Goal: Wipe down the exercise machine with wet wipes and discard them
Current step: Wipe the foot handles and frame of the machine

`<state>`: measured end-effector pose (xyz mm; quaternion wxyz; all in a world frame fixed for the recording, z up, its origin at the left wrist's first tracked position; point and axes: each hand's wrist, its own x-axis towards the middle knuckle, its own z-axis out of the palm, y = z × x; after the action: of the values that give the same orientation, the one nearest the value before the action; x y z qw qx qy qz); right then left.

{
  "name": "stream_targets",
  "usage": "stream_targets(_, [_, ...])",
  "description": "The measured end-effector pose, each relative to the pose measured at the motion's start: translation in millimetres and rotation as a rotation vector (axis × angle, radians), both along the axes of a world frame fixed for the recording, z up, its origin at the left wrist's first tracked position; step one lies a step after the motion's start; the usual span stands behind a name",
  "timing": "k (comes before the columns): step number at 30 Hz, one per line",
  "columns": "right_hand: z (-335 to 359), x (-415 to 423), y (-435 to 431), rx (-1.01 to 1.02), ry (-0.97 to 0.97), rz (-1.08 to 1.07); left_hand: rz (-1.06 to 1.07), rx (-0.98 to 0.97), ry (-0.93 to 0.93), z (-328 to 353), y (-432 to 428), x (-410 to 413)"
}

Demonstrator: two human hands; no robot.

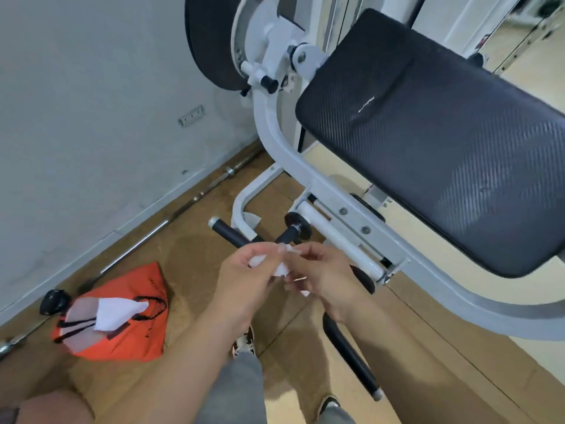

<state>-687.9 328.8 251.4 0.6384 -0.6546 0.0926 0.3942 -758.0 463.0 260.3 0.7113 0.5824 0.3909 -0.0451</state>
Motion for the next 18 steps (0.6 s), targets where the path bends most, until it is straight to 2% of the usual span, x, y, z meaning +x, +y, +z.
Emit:
stream_targets(3, [5,12,23,0.022,-0.024,-0.108,-0.103,0.053,-0.007,5,24,21])
stream_targets(7, [10,24,35,0.013,-0.07,-0.249,-0.044,-0.141,0.018,7,50,43])
stream_targets(12, [3,37,23,-0.028,-0.081,-0.28,0.077,-0.273,0.066,-3,63,56])
stream_targets(16, [3,47,6,0.234,0.106,-0.439,0.199,-0.413,0.056,-4,57,60])
stream_targets(18, [4,49,-5,0.312,0.125,-0.408,0.231,-0.442,0.068,-4,49,60])
